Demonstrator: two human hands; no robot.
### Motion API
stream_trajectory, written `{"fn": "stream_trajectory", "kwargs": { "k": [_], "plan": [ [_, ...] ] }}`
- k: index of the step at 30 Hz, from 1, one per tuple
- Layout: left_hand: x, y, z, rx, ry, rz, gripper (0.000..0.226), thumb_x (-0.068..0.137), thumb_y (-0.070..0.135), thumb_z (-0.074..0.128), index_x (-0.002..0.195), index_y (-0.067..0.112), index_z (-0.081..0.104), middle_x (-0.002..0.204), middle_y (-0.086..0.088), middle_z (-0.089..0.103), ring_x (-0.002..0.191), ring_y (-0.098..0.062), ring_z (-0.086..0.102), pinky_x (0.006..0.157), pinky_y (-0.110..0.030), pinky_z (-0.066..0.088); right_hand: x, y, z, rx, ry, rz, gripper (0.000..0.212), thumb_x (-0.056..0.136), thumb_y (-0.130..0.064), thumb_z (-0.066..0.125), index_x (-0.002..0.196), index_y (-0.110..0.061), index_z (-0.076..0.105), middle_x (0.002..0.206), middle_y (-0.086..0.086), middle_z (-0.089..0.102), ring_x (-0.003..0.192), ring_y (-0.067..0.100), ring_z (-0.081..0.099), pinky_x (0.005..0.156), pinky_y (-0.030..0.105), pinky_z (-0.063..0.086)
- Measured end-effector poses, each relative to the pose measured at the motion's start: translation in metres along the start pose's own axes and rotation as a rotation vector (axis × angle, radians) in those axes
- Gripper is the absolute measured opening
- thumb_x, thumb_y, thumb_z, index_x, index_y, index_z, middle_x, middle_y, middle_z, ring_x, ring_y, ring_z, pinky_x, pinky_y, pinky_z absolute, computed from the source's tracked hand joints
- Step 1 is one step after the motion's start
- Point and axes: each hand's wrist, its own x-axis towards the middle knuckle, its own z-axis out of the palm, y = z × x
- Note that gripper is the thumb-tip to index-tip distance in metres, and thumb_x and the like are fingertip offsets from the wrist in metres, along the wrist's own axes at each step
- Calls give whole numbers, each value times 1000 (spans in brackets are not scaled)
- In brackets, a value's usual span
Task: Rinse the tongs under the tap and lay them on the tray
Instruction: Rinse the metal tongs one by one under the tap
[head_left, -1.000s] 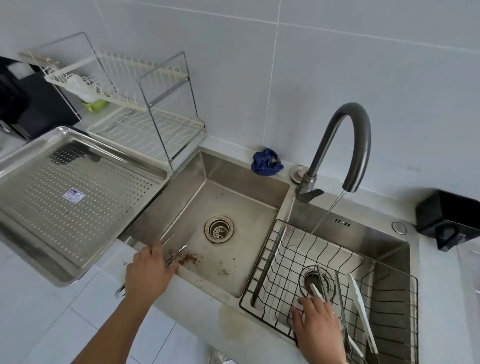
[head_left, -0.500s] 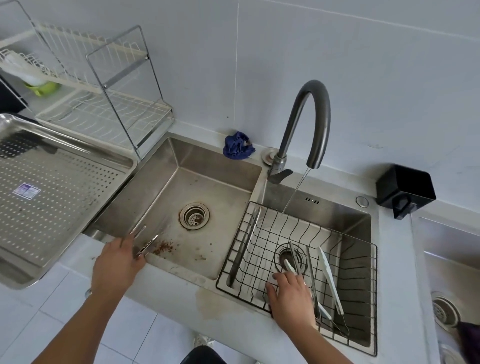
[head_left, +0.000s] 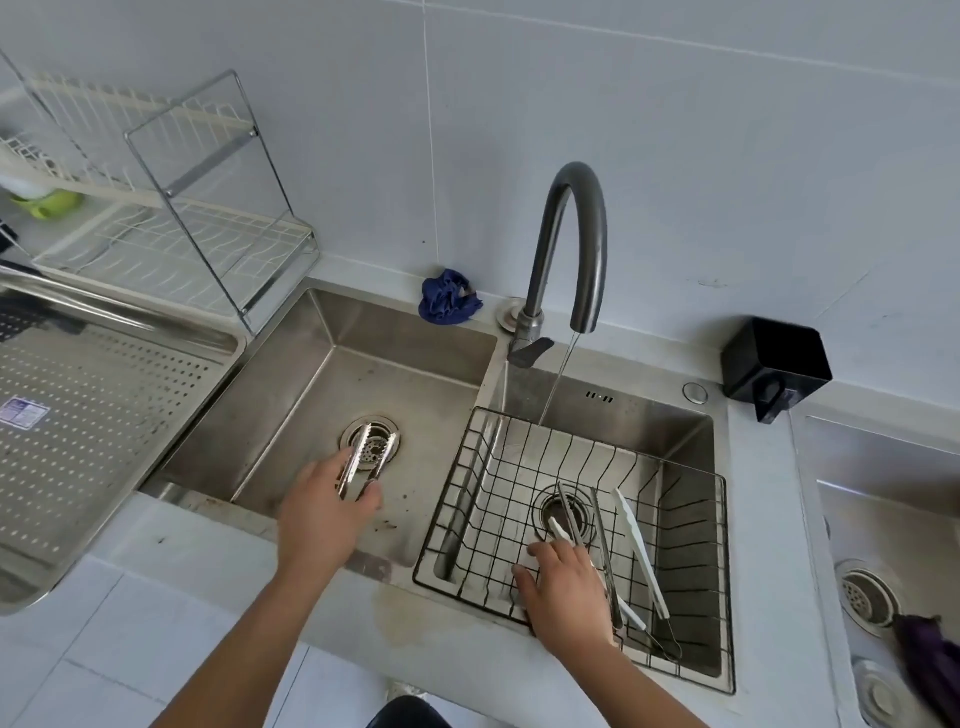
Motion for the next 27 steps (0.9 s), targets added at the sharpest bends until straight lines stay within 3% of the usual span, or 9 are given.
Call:
{"fn": "stream_trajectory", "kwargs": {
  "k": [4,6,9,11,14,18,21,24,27],
  "plan": [
    [-9,39,21,-473,-116,-187,37,90,25,70,127,25,65,91,5,70,77,-13,65,68,-29,51,8,-3,-10,144,-59,42,39,100,-51,50,128,-26,63,125,-8,61,122,17,48,98,30,44],
    [-11,55,31,-695,-228,-279,18,91,28,67,108,24,71,84,-3,69,67,-14,64,63,-29,54,18,-6,-24,301,-83,77,36,100,-47,54,126,-24,65,121,-9,64,118,13,53,94,29,47],
    [-15,81,46,-866,-424,-326,24,91,33,64,89,12,75,81,-15,69,67,-21,64,65,-37,55,40,-17,-55,613,-127,158,26,100,-43,57,115,-25,69,104,-11,70,93,7,63,82,28,52],
    [-17,96,55,-908,-516,-367,27,91,38,68,90,13,79,87,-17,74,75,-26,67,74,-44,55,55,-27,-77,848,-134,204,19,101,-40,56,104,-27,70,95,-5,73,81,10,64,73,30,53],
    [-19,111,67,-953,-564,-384,26,86,39,71,94,17,81,98,-14,78,85,-29,72,83,-48,58,72,-36,-105,1061,-126,196,22,104,-37,55,105,-22,70,90,-3,75,79,13,65,68,29,52],
    [-22,124,74,-999,-590,-346,25,94,36,59,102,25,80,108,-9,78,98,-27,74,78,-39,60,81,-40,-122,1118,-82,133,23,103,-36,56,114,-23,71,96,0,78,81,16,72,69,28,55],
    [-27,127,77,-960,-568,-279,25,94,41,60,102,27,80,100,-7,79,89,-25,73,75,-38,57,85,-41,-126,1095,18,144,20,102,-38,58,108,-25,71,93,4,77,72,12,70,62,23,53],
    [-34,126,83,-860,-500,-160,25,100,37,53,102,36,78,83,4,76,74,-9,68,66,-23,52,92,-46,-129,1073,95,158,36,103,-38,57,80,-12,67,74,10,69,60,14,60,52,25,47],
    [-37,123,86,-698,-410,-10,24,101,33,52,95,39,74,75,5,67,71,-7,61,65,-16,46,99,-53,-127,1081,136,208,37,102,-29,59,80,0,66,61,6,57,53,17,53,44,18,42]
  ]
}}
